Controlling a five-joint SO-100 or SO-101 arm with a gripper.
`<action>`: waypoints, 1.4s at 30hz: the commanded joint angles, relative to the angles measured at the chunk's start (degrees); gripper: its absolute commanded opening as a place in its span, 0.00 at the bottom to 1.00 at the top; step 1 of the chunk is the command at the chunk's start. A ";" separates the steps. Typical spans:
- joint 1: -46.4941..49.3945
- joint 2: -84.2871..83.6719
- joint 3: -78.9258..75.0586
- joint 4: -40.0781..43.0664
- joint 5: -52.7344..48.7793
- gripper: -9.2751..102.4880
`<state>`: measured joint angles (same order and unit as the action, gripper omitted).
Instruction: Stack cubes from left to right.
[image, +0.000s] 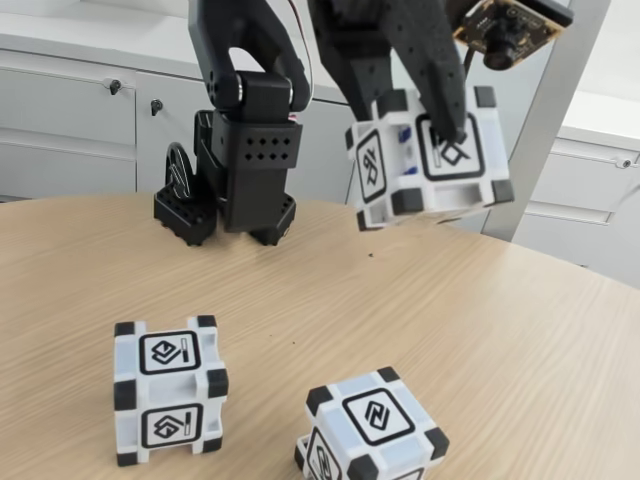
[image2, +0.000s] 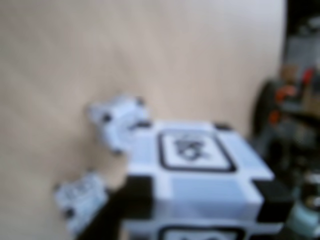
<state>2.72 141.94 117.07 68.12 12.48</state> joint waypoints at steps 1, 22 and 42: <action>0.62 1.14 -0.44 -0.53 0.44 0.23; 17.75 0.09 -0.35 -0.53 -4.13 0.24; 30.67 0.26 8.79 -0.53 -14.33 0.24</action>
<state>32.87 141.77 125.51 68.12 -1.05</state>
